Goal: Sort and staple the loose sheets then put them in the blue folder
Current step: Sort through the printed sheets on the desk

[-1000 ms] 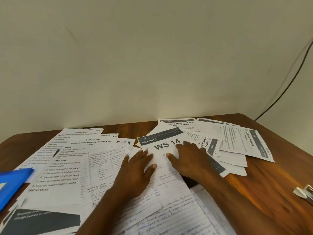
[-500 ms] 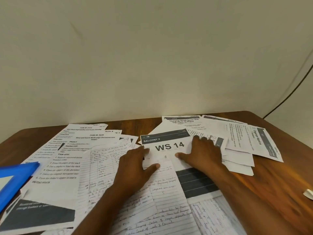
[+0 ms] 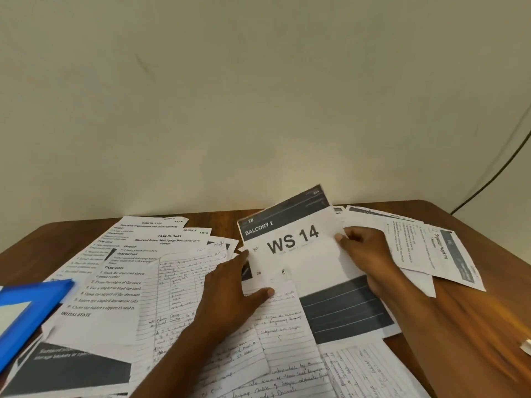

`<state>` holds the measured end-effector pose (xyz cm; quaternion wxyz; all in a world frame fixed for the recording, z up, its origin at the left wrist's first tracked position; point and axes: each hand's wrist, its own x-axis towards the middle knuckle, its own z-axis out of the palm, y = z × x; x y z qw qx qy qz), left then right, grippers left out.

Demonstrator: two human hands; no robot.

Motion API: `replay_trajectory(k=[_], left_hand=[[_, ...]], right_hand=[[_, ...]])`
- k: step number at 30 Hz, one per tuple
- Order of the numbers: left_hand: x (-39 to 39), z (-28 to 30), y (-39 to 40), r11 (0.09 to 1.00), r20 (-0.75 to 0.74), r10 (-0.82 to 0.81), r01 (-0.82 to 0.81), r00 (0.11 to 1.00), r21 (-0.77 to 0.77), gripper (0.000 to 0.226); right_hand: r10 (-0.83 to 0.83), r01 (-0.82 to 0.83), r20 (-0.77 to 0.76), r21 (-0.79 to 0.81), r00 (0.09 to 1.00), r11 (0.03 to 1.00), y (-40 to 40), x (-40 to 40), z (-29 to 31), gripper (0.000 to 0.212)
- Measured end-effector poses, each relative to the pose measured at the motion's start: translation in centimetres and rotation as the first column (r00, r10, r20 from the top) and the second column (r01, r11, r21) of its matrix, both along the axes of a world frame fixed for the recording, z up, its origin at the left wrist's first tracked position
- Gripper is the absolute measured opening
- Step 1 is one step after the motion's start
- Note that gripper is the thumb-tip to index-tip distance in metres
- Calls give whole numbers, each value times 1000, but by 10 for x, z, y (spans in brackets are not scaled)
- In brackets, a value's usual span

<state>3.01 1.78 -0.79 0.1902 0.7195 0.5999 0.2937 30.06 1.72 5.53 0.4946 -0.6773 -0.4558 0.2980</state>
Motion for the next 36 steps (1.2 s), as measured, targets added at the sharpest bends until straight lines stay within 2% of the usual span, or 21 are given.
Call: replay_trajectory(k=[3, 13, 16, 19, 21, 23, 26, 27, 29, 30, 32, 34, 36], left_hand=[[0, 0, 0, 1000, 13, 3, -3, 1000, 11, 105], [1, -5, 6, 1000, -38, 6, -6, 999, 16, 101], [1, -4, 8, 999, -36, -4, 5, 999, 37, 97], [3, 0, 6, 1000, -71, -16, 17, 997, 5, 97], [2, 0, 3, 1000, -87, -13, 10, 996, -27, 97], [0, -1, 2, 1000, -100, -10, 7, 995, -30, 94], [-4, -4, 1, 997, -47, -46, 49, 998, 60, 75], [-5, -4, -1, 993, 23, -77, 75, 997, 90, 66], [-4, 0, -6, 990, 269, -119, 94, 956, 106, 59], [-3, 6, -9, 994, 410, -100, 78, 907, 72, 59], [-2, 18, -13, 1000, 593, 11, 5, 805, -25, 65], [-4, 27, -14, 997, 685, 70, -26, 725, -75, 68], [-7, 30, -14, 996, 736, 70, -6, 674, -89, 58]], right_hand=[[-6, 7, -64, 26, 998, 1000, -1, 12, 12, 13], [-18, 21, -117, 27, 993, 999, 0, 26, 16, 12], [-117, 153, -188, 185, 975, 971, 0, 34, 29, 13], [-251, 362, -310, 380, 917, 851, -9, 42, 54, 8], [-261, 405, -349, 452, 900, 794, -19, 44, 70, 14], [-223, 392, -369, 487, 902, 780, -24, 47, 80, 16], [-109, 221, -301, 368, 947, 903, -24, 38, 79, 2], [-55, 128, -243, 298, 968, 946, -21, 33, 72, 4], [68, -49, -153, 122, 986, 991, -16, 22, 53, 5], [102, -100, -138, 18, 985, 995, -12, 15, 42, 7], [130, -151, -131, -167, 983, 974, -5, 4, 19, 19], [143, -170, -118, -276, 983, 946, 1, -9, 1, 31], [158, -178, -89, -319, 983, 931, 3, -20, -9, 25]])
